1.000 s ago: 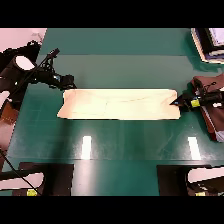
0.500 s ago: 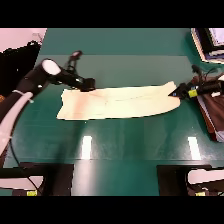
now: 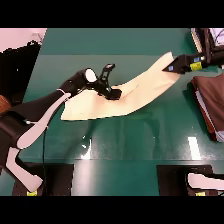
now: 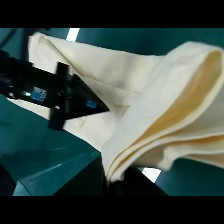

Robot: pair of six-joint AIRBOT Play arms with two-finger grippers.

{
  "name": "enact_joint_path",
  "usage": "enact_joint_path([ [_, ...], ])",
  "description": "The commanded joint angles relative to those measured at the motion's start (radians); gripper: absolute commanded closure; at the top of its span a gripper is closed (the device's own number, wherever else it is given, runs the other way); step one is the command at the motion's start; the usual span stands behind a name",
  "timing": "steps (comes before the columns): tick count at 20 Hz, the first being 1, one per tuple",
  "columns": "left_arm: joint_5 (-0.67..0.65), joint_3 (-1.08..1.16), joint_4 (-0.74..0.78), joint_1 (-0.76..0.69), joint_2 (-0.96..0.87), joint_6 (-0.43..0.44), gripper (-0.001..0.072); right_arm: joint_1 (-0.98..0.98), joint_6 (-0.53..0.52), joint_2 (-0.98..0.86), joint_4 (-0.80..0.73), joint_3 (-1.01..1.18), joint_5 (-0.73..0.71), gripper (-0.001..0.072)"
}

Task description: Fold the shirts.

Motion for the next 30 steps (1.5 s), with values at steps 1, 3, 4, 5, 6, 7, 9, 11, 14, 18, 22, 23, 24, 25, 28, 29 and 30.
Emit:
enact_joint_path([
  [1,-0.007,0.019,-0.013,-0.015,-0.04,-0.009,0.0687,0.104,0.036,0.01,0.0,0.086,-0.043,0.0696],
  [3,0.0,0.019,-0.018,-0.015,-0.04,-0.009,0.0687,0.156,0.037,0.01,0.0,0.098,-0.064,0.0696],
  [4,0.004,0.019,-0.018,-0.014,-0.04,-0.008,0.0687,0.178,0.037,0.01,0.0,0.1,-0.077,0.0696],
  [5,0.006,0.019,-0.018,-0.014,-0.04,-0.008,0.0687,0.197,0.037,0.01,0.001,0.1,-0.086,0.0696],
  [6,0.005,0.019,-0.018,-0.014,-0.039,-0.008,0.0687,0.217,0.037,0.01,0.0,0.1,-0.098,0.0696],
  [7,0.004,0.019,-0.016,-0.01,-0.035,-0.005,0.0688,0.235,0.036,0.01,0.0,0.1,-0.11,0.0696],
  [9,-0.026,0.02,-0.015,0.018,-0.015,-0.004,0.0688,0.266,0.032,0.01,0.0,0.1,-0.134,0.0695],
  [11,-0.064,0.02,-0.009,0.08,0.031,-0.005,0.0689,0.298,0.012,0.008,0.0,0.1,-0.16,0.0696],
  [14,-0.102,0.021,0.039,0.215,0.147,-0.001,0.0688,0.362,-0.006,-0.031,0.002,0.108,-0.183,0.0696],
  [18,-0.151,0.02,0.166,0.41,0.341,0.0,0.0688,0.525,-0.063,-0.213,0.002,0.271,-0.256,0.0695],
  [22,-0.197,0.02,0.226,0.566,0.491,0.0,0.0688,0.7,-0.09,-0.454,0.0,0.463,-0.336,0.0664],
  [23,-0.201,0.02,0.226,0.597,0.514,-0.001,0.0687,0.73,-0.109,-0.488,0.001,0.471,-0.363,0.0514],
  [24,-0.207,0.02,0.226,0.619,0.529,-0.001,0.0687,0.755,-0.123,-0.508,0.0,0.459,-0.399,0.0334],
  [25,-0.218,0.02,0.226,0.636,0.537,-0.001,0.0687,0.773,-0.14,-0.511,0.0,0.425,-0.439,0.0179],
  [28,-0.266,0.019,0.225,0.648,0.539,0.0,0.0687,0.763,-0.159,-0.502,-0.019,0.386,-0.376,0.0145],
  [29,-0.275,0.018,0.215,0.648,0.539,0.0,0.0687,0.739,-0.153,-0.489,-0.045,0.386,-0.317,0.0152],
  [30,-0.281,0.018,0.216,0.648,0.539,0.0,0.0687,0.71,-0.129,-0.477,-0.072,0.386,-0.256,0.0215],
])
